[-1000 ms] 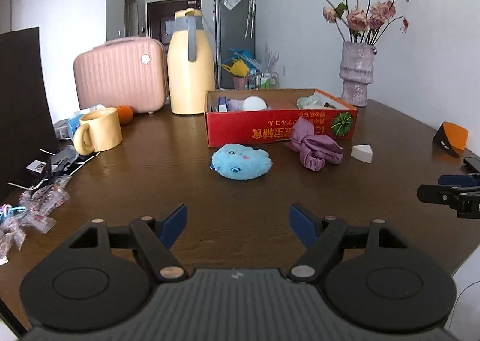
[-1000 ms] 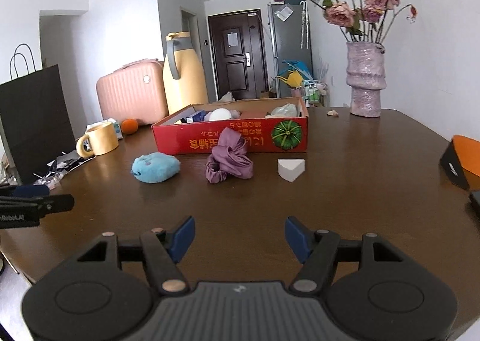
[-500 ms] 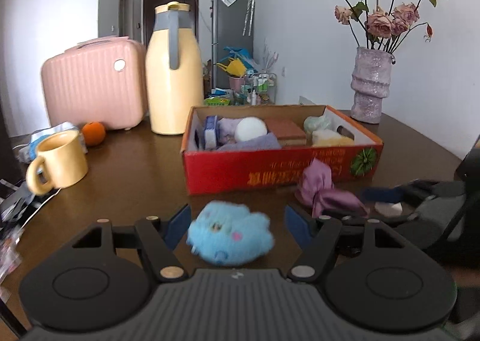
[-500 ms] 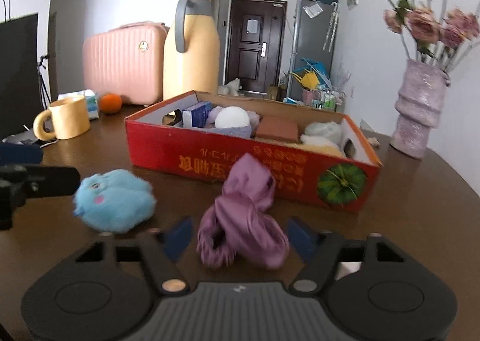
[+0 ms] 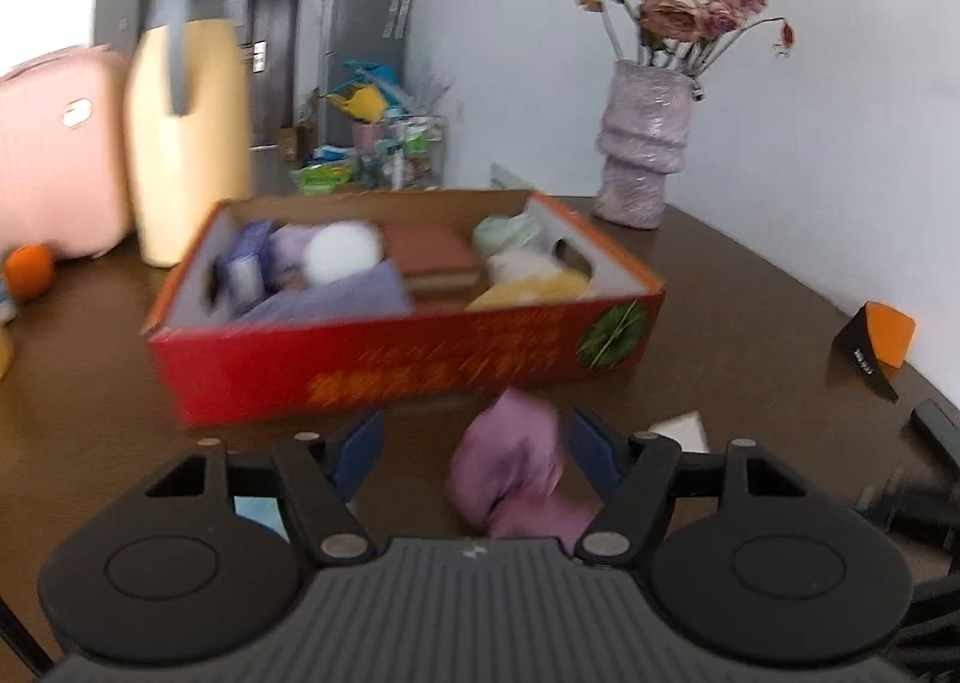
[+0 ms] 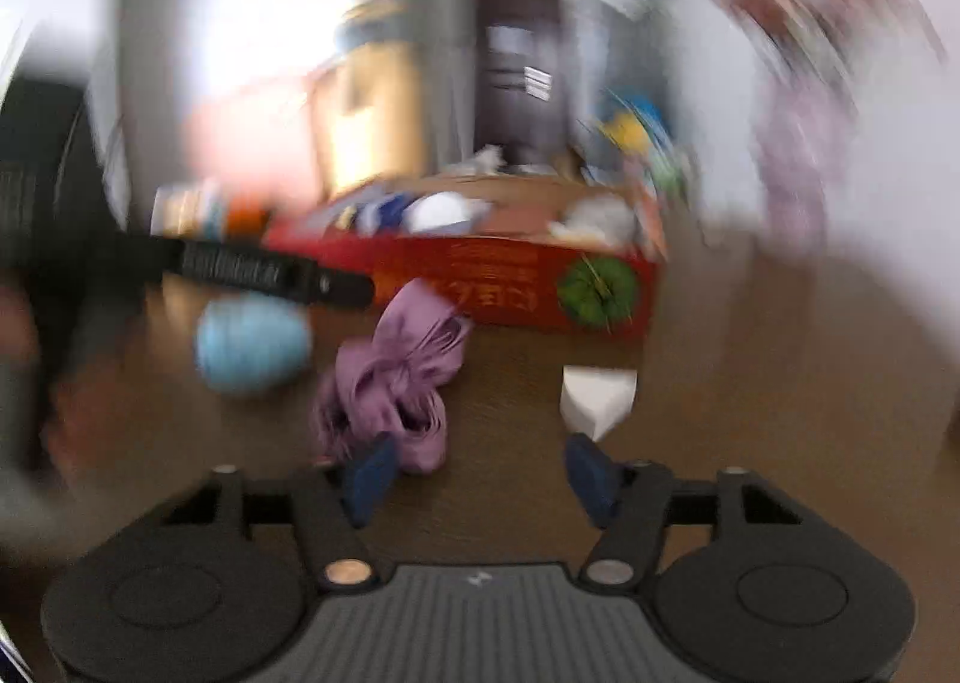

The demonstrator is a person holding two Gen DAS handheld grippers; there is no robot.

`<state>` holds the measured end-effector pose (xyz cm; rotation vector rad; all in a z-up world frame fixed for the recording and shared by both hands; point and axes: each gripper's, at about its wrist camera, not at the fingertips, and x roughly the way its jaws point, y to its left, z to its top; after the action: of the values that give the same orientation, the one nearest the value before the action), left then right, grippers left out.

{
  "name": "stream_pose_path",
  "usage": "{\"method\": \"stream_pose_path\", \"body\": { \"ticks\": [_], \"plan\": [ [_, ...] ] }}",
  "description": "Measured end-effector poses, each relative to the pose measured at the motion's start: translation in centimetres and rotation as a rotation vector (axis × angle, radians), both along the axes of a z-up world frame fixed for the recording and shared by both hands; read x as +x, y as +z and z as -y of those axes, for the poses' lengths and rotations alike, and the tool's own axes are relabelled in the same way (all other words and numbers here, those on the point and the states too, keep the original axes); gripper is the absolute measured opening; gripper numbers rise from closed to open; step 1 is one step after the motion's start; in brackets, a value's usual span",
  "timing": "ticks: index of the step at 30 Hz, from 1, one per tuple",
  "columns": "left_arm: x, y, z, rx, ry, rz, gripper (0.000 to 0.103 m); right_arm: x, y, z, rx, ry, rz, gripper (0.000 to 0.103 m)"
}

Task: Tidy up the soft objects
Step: 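Reach the left tool to the blue plush while the right tool reaches the purple scrunchie, then close both tools on the purple scrunchie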

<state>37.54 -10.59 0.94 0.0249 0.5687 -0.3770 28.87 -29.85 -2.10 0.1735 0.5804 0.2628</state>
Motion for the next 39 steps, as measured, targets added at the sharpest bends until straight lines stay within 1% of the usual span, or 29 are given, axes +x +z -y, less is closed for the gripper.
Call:
{"method": "stream_pose_path", "body": {
  "ticks": [1,2,3,4,5,6,7,8,9,10,11,12,14,15,18,20,22,24,26,28,32,34,37,39],
  "plan": [
    [0.9,0.0,0.8,0.009,-0.013,-0.003,0.070,0.5,-0.3,0.8,0.088,-0.013,-0.028,0.045],
    [2.1,-0.3,1.7,0.031,-0.010,-0.024,0.069,1.1,-0.7,1.0,0.133,-0.021,-0.043,0.041],
    [3.2,-0.7,2.3,0.047,-0.006,-0.053,0.066,1.5,-1.0,0.7,0.132,-0.042,-0.042,0.041],
    [4.6,-1.4,2.7,0.056,-0.008,-0.097,0.055,2.0,-1.3,0.2,0.120,-0.063,-0.039,0.041],
    [5.5,-1.9,2.8,0.056,0.004,-0.142,0.050,2.4,-1.5,-0.3,0.123,-0.072,-0.034,0.041],
    [6.2,-2.3,2.5,0.034,0.018,-0.179,0.046,2.8,-1.7,-0.7,0.142,-0.078,-0.040,0.041],
    [6.3,-2.4,2.1,-0.004,0.012,-0.194,0.034,3.4,-1.9,-1.3,0.158,-0.074,-0.052,0.041],
    [6.3,-2.4,1.6,-0.030,0.009,-0.205,0.028,3.7,-2.2,-1.8,0.141,-0.063,-0.056,0.041],
    [6.1,-2.4,1.2,-0.052,0.014,-0.216,0.027,4.2,-2.6,-2.6,0.101,-0.065,-0.063,0.038],
    [5.8,-2.3,1.0,-0.059,0.024,-0.217,0.023,4.6,-3.0,-3.3,0.064,-0.069,-0.071,0.036],
    [5.4,-2.1,0.7,-0.059,0.034,-0.210,0.021,4.8,-3.2,-3.9,0.044,-0.062,-0.068,0.028],
    [4.8,-1.9,0.2,-0.059,0.040,-0.201,0.020,4.8,-3.3,-4.5,0.012,-0.045,-0.055,0.014],
    [3.4,-1.5,-1.0,-0.075,0.055,-0.195,0.018,4.4,-3.2,-5.2,-0.051,-0.025,-0.039,0.009],
    [2.6,-1.5,-1.8,-0.087,0.057,-0.197,0.018,4.0,-3.0,-5.2,-0.056,-0.018,-0.033,0.007],
    [-0.6,-1.9,-4.2,-0.129,0.069,-0.215,0.017,2.8,-2.5,-5.1,-0.066,0.005,-0.005,0.007],
    [-3.2,-2.1,-5.1,-0.150,0.067,-0.206,0.018,2.0,-2.2,-5.4,-0.088,0.012,0.014,0.007],
    [-5.2,-2.1,-5.6,-0.161,0.075,-0.185,0.018,1.4,-1.9,-5.9,-0.103,0.029,0.033,0.006],
    [-6.6,-2.2,-5.9,-0.147,0.063,-0.170,0.019,0.6,-1.7,-6.4,-0.113,0.047,0.048,0.006],
    [-7.2,-2.2,-6.0,-0.127,0.054,-0.156,0.017,0.2,-1.7,-6.6,-0.129,0.059,0.065,0.007],
    [-7.4,-2.2,-6.1,-0.133,0.053,-0.160,0.015,-0.3,-1.6,-6.7,-0.135,0.067,0.078,0.007],
    [-8.5,-2.5,-6.1,-0.129,0.053,-0.153,0.011,-1.5,-1.4,-6.5,-0.119,0.074,0.065,0.007],
    [-9.0,-2.4,-6.1,-0.146,0.044,-0.149,0.010,-1.9,-1.2,-6.3,-0.101,0.078,0.058,0.007],
    [-9.0,-1.1,-6.0,-0.178,0.022,-0.119,0.009,-1.8,0.2,-5.7,-0.076,0.081,0.078,0.005],
    [-8.2,0.8,-5.4,-0.189,0.000,-0.079,0.009,-1.0,1.8,-5.2,-0.075,0.093,0.113,0.005]
  ]
}}
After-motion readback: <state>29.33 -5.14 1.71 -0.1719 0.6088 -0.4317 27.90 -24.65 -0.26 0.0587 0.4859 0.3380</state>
